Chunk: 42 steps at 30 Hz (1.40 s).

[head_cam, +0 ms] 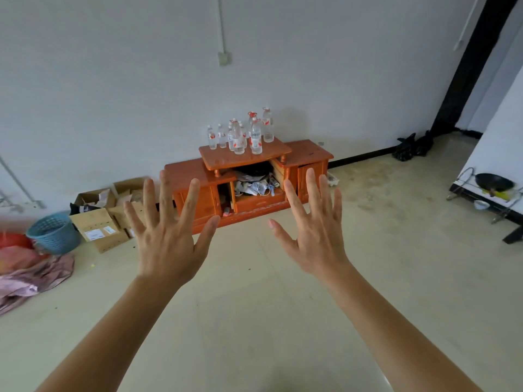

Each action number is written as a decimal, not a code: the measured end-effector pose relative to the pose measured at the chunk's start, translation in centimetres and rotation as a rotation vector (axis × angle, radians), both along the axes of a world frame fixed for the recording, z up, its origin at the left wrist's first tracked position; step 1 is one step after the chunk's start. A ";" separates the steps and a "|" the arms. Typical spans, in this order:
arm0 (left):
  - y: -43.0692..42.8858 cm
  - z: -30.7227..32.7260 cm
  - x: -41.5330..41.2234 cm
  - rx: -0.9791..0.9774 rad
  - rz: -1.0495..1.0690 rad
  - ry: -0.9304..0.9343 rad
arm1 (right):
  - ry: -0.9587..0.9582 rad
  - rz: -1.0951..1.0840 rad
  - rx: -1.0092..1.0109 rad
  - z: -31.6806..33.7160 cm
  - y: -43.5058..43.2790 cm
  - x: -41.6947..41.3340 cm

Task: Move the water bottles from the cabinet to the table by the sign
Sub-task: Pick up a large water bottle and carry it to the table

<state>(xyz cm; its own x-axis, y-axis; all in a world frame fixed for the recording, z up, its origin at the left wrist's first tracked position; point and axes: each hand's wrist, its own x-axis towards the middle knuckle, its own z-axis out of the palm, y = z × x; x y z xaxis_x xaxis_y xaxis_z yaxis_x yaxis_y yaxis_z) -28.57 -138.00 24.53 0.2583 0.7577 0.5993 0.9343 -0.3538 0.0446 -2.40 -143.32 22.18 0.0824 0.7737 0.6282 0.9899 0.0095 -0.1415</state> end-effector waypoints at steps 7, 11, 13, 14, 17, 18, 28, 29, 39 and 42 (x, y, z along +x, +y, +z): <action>15.5 -2.0 2.7 -0.010 0.012 -0.023 | -0.036 0.057 0.003 -1.5 16.3 1.7; 26.7 0.0 4.3 -0.011 0.000 -0.031 | -0.061 0.038 0.033 1.7 27.1 3.1; 32.1 0.8 5.1 -0.026 -0.002 -0.009 | -0.085 0.019 0.038 2.7 32.1 4.0; 35.4 0.9 5.6 -0.054 0.000 -0.003 | -0.072 0.001 0.026 2.7 35.2 4.5; 40.2 -0.1 6.5 -0.091 0.011 0.001 | -0.035 -0.011 0.008 1.5 39.5 5.5; 42.8 -0.7 7.1 -0.100 0.000 0.006 | -0.035 -0.012 -0.002 0.9 41.9 6.1; 68.3 -6.0 13.9 -0.202 0.043 0.106 | 0.069 0.005 -0.052 -4.6 67.8 13.4; 72.0 -5.8 15.0 -0.225 0.059 0.108 | 0.096 0.002 -0.077 -4.5 71.8 14.6; 93.9 -4.5 16.9 -0.215 0.120 -0.011 | 0.138 0.077 -0.140 -2.2 96.5 17.6; 100.1 -6.5 16.4 -0.265 0.127 -0.030 | 0.132 0.132 -0.182 -3.9 103.2 17.3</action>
<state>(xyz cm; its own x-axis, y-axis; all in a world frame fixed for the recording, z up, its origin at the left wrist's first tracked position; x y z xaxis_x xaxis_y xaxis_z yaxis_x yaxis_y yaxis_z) -12.20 -37.86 18.00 0.1369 0.9138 0.3824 0.9672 -0.2067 0.1478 14.89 -40.15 18.26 0.0455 0.8824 0.4684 0.9547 0.0996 -0.2803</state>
